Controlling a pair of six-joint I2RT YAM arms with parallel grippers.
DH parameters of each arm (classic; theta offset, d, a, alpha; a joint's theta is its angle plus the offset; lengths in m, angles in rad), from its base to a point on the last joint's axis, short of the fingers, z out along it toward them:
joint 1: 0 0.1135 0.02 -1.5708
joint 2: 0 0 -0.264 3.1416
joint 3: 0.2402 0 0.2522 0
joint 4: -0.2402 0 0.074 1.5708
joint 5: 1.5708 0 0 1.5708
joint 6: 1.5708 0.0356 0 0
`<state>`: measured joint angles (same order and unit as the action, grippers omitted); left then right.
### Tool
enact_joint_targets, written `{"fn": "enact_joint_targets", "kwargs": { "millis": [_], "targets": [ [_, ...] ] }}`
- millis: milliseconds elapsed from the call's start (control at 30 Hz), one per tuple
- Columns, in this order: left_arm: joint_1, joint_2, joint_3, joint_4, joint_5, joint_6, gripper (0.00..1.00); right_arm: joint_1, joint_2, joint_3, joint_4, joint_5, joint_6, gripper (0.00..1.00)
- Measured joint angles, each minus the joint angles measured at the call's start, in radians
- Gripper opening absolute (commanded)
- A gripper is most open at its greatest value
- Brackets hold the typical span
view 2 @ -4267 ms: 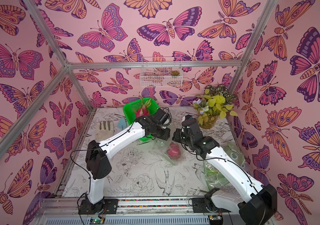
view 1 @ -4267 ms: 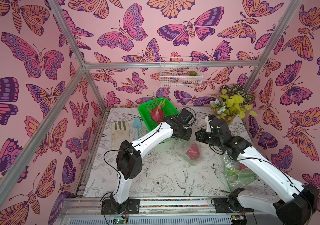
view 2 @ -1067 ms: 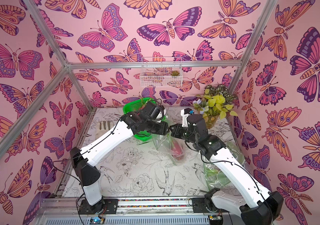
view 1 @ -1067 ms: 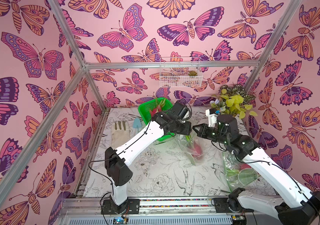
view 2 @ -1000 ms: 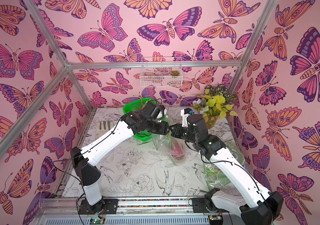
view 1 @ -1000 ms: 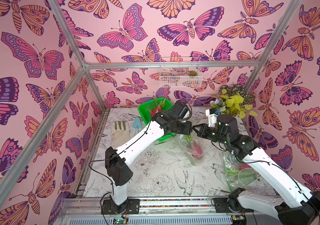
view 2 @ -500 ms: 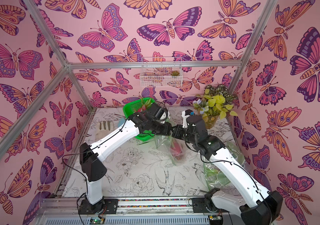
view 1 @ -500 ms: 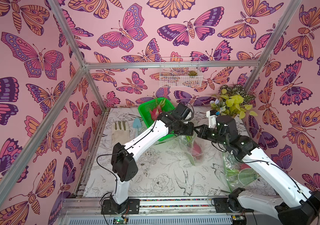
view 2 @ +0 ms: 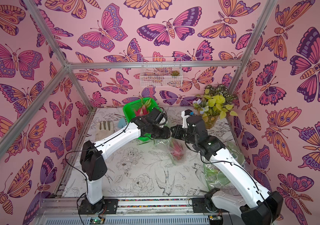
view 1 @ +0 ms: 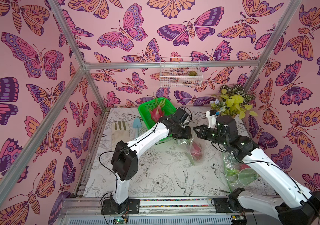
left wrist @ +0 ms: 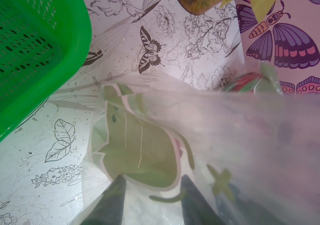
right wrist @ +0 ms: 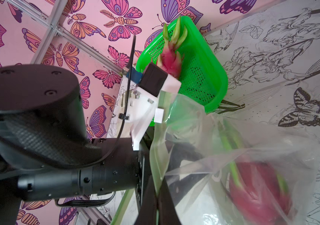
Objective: Open the zip-top bag and take out the dragon fruit
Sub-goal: Adjust the zipper food storage bag at the center of the board.
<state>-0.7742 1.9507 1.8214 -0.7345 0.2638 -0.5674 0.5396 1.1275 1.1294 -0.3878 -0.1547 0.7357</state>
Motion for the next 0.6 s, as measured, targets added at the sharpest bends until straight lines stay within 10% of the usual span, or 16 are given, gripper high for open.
{"fn": "enact_joint_targets", "kwargs": {
  "millis": [233,433,600],
  "targets": [
    [0.000,0.007,0.002,0.016,0.029,0.000,0.50,0.000,0.016,0.000,0.024,-0.026,0.009,0.00],
    [0.002,0.058,0.003,0.044,0.051,0.000,0.50,0.000,0.030,0.007,0.024,-0.039,0.016,0.40],
    [0.009,0.067,-0.019,0.063,0.063,0.001,0.50,-0.027,0.009,0.021,-0.004,-0.044,-0.010,0.46]
  ]
}}
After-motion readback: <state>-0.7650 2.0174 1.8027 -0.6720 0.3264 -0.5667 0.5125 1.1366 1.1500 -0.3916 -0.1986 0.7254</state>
